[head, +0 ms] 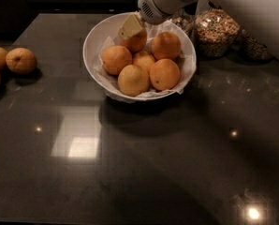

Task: Pick orange from white bowl

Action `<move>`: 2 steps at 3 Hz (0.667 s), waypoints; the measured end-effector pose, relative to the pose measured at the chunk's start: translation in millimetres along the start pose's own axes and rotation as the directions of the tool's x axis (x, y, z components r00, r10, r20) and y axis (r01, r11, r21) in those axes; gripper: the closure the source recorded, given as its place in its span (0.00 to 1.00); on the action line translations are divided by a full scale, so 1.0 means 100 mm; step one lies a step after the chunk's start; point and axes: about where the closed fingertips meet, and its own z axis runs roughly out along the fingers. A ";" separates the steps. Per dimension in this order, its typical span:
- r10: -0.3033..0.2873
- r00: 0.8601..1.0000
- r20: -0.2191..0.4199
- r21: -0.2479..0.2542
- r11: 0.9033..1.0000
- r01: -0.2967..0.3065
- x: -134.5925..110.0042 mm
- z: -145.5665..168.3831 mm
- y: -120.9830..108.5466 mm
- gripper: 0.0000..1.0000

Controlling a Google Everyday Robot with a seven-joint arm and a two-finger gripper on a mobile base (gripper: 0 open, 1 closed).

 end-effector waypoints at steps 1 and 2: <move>0.005 1.000 -0.014 -0.001 1.000 -0.005 0.02 0.06 -0.01 0.30; 0.017 0.999 -0.033 -0.010 1.000 -0.017 0.06 0.13 -0.02 0.29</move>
Offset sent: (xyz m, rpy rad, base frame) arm 0.0110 -0.0020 -0.0215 -0.0083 0.0642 -0.0211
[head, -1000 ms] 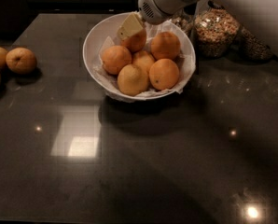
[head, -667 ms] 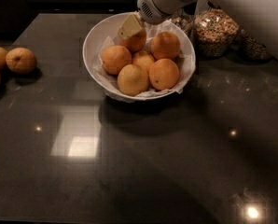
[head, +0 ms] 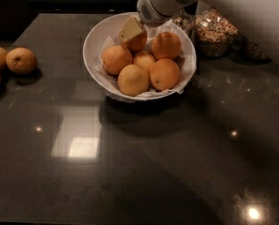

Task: Pick orange from white bowl

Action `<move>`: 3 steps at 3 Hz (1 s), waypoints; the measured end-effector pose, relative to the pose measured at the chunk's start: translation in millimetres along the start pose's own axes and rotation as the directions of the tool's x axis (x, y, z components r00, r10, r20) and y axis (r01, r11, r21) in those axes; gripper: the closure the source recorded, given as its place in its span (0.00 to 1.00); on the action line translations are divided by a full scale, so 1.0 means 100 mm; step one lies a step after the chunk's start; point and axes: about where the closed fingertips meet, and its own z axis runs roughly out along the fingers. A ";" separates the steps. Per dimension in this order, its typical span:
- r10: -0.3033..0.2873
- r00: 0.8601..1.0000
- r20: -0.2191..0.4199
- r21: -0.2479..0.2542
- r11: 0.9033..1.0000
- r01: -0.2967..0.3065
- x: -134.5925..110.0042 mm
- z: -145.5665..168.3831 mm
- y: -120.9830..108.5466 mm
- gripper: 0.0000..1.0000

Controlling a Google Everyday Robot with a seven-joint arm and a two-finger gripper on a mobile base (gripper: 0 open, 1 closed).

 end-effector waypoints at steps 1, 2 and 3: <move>0.009 1.000 -0.021 -0.011 1.000 -0.009 0.05 0.08 0.01 0.30; 0.013 0.999 -0.038 -0.022 1.000 -0.014 0.07 0.17 0.02 0.32; 0.013 0.999 -0.040 -0.024 1.000 -0.014 0.06 0.17 0.02 0.33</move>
Offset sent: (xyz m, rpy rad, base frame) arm 0.0103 0.0046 -0.0245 -0.0112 0.0650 -0.0019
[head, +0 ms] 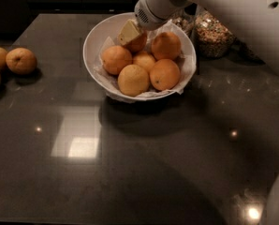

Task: Pick orange from white bowl

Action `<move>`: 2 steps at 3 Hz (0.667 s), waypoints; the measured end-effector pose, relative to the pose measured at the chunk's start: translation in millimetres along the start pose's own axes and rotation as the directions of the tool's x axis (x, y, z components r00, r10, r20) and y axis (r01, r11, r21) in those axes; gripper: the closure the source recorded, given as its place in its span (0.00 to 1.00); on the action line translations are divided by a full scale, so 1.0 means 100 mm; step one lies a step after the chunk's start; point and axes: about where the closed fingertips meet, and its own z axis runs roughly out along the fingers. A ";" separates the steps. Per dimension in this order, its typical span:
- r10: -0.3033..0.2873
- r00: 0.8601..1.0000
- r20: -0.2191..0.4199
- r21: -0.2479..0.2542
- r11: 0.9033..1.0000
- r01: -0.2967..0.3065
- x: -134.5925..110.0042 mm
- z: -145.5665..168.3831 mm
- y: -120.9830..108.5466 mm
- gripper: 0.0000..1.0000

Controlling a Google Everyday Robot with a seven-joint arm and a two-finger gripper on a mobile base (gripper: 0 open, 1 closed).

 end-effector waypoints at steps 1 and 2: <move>0.005 1.000 -0.009 -0.007 1.000 -0.005 0.00 0.05 0.00 0.38; 0.008 1.000 -0.015 -0.013 1.000 -0.008 -0.01 0.07 0.00 0.39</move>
Offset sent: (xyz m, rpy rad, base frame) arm 0.0129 0.0060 -0.0308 0.0017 0.0607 0.0004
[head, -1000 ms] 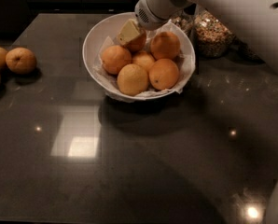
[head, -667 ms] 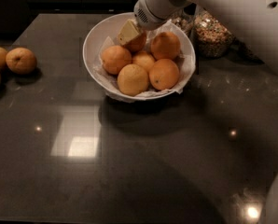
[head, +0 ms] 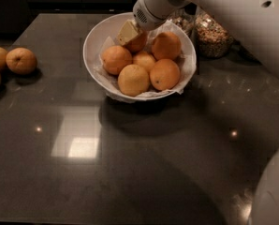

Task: Pick orange from white bowl

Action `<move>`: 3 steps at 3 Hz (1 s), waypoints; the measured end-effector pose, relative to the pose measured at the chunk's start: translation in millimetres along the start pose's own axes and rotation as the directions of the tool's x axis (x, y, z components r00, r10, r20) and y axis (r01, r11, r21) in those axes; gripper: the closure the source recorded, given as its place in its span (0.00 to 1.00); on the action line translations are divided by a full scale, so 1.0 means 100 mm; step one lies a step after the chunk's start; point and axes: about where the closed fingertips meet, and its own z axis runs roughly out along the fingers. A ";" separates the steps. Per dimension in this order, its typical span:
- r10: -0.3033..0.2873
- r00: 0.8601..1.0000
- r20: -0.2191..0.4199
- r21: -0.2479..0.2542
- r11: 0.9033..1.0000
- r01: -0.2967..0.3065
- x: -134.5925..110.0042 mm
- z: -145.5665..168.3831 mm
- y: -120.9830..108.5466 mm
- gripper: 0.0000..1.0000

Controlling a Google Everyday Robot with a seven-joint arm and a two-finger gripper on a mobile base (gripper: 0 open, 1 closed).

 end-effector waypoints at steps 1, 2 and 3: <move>0.004 1.000 -0.010 -0.009 1.000 -0.004 0.00 0.03 0.00 0.38; 0.009 1.000 -0.019 -0.020 1.000 -0.009 0.01 0.06 0.00 0.57; 0.009 1.000 -0.019 -0.020 1.000 -0.009 0.01 0.06 0.00 0.80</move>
Offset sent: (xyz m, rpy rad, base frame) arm 0.0132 0.0011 -0.0603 0.0118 0.1175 0.0113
